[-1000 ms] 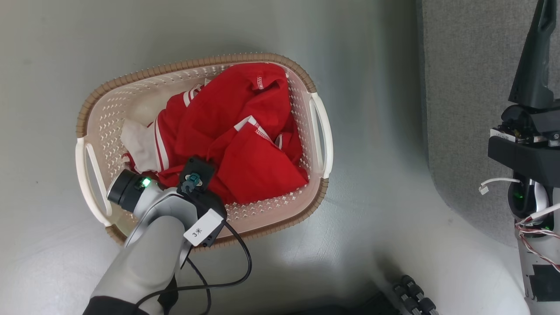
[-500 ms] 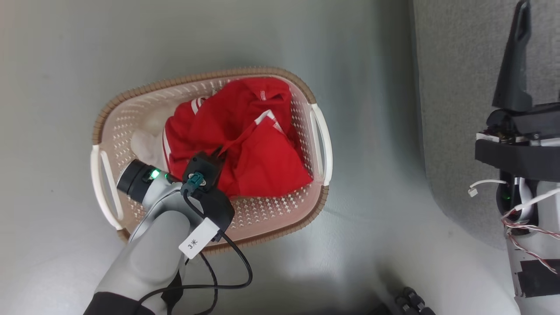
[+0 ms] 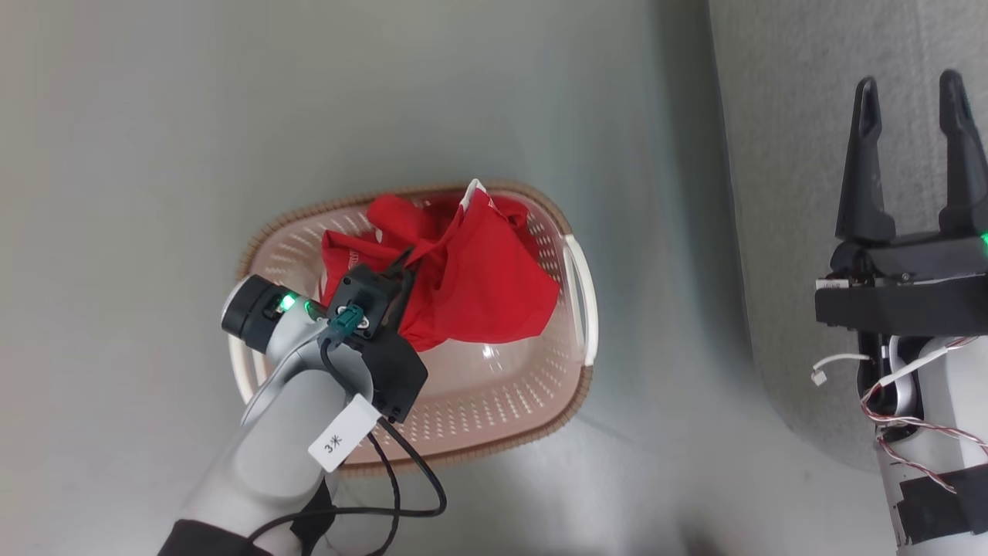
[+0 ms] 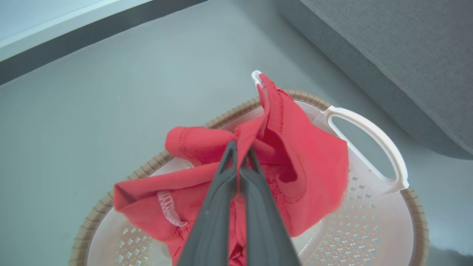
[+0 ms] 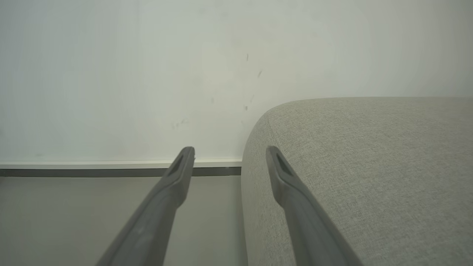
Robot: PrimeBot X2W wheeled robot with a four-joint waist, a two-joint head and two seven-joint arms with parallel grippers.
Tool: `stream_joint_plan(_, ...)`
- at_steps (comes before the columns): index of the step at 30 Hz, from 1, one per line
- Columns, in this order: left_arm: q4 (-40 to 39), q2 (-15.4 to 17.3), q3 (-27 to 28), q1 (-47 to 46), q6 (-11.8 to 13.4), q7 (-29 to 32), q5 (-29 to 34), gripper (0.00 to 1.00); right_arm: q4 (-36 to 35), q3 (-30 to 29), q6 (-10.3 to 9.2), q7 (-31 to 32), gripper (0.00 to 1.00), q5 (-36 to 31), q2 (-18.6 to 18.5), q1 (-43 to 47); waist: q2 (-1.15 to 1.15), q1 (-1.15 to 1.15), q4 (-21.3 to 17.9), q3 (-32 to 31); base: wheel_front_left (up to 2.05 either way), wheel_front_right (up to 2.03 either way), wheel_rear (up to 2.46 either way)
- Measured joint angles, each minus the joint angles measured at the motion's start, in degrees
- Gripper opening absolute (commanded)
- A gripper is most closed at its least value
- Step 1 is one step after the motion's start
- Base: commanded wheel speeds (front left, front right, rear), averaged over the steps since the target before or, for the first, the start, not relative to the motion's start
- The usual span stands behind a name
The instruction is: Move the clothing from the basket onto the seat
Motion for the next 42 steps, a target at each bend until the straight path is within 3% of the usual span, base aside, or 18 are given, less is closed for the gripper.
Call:
stream_joint_plan(16, -11.0, 0.2, 1.5, 5.9, -0.9, 0.0, -2.7, 0.0, 6.3, -2.0, 0.99, 0.0, 1.0, 0.1, 0.3, 5.3, 0.0, -0.01, 3.7, -11.8, 0.0, 0.0, 0.0)
stream_joint_plan(30, -21.5, 3.2, 2.7, 10.6, -1.0, 0.0, -3.1, 0.0, 10.3, -2.6, 2.05, 0.0, 1.0, 0.1, 2.0, 10.6, -0.01, -0.01, 6.2, -22.5, 0.0, 0.0, 0.0)
stream_joint_plan(42, -25.8, 5.0, 4.0, 10.9, -1.4, 0.0, -4.0, 0.0, 14.1, -0.1, 3.69, 0.0, 1.0, 0.0, 3.2, 13.3, 0.0, -0.01, 6.4, -31.7, 0.0, 0.0, 0.0)
